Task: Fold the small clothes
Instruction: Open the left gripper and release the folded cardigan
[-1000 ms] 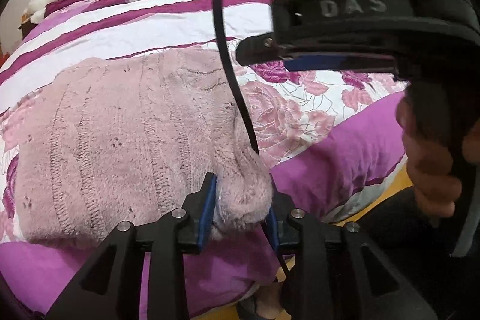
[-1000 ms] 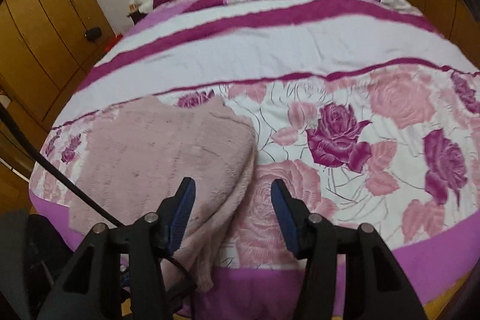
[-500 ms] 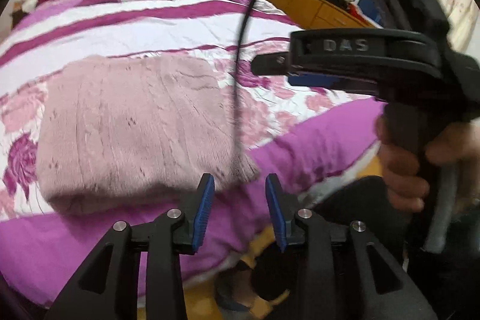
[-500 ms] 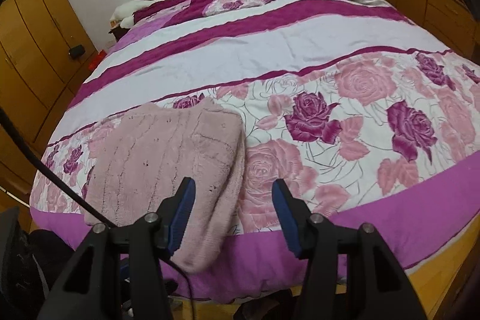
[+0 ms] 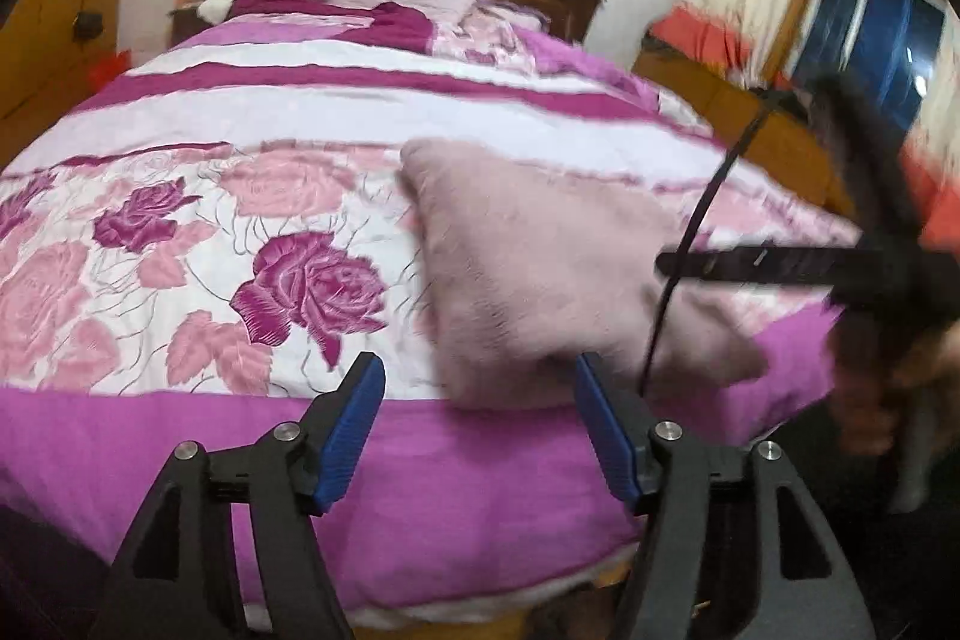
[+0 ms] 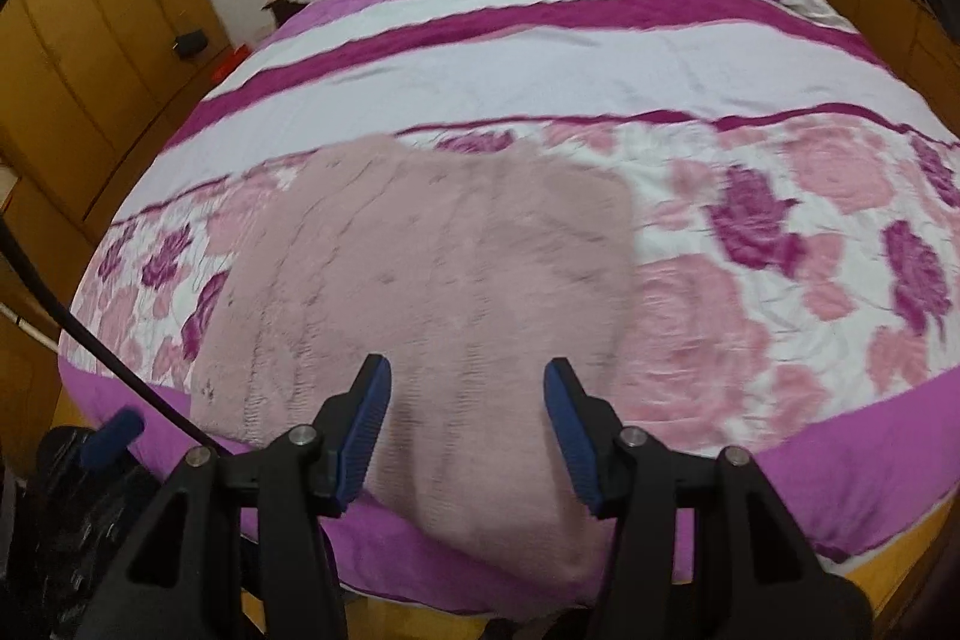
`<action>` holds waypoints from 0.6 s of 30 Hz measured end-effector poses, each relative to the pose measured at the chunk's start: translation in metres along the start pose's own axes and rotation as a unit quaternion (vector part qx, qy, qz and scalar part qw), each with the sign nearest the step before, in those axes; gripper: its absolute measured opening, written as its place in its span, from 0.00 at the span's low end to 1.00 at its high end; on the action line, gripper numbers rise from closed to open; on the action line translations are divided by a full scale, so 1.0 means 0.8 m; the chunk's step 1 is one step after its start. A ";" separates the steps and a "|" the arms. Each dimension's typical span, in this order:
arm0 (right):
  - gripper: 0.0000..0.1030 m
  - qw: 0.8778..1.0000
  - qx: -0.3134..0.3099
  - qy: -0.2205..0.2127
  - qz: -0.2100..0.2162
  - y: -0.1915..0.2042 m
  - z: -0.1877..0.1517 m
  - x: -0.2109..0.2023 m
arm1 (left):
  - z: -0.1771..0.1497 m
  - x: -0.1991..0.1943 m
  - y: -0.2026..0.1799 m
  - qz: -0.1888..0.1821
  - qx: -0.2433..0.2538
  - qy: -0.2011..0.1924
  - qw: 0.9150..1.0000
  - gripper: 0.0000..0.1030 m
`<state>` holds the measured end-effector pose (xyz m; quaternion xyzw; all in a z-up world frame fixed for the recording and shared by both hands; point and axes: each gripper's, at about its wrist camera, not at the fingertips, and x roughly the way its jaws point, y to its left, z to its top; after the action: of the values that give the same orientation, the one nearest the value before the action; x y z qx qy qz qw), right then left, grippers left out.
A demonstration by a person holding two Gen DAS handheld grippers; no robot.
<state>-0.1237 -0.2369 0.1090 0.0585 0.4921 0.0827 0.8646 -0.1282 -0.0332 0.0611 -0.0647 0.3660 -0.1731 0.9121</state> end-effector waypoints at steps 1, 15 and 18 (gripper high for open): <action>0.54 1.000 -0.008 -0.003 0.002 0.009 0.000 0.004 | -0.006 0.011 0.002 0.017 0.013 0.010 1.000 0.41; 0.32 0.990 -0.133 -0.040 -0.005 0.091 -0.024 0.062 | -0.006 0.014 0.058 -0.026 -0.159 -0.030 0.987 0.00; 0.33 0.988 -0.153 -0.036 -0.011 0.096 -0.033 0.069 | -0.029 0.041 0.087 -0.047 -0.226 0.029 0.973 0.00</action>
<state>-0.1257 -0.1497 0.0631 -0.0772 0.4433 0.1450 0.8812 -0.1034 0.0196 0.0060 -0.2809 0.4181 -0.1304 0.8540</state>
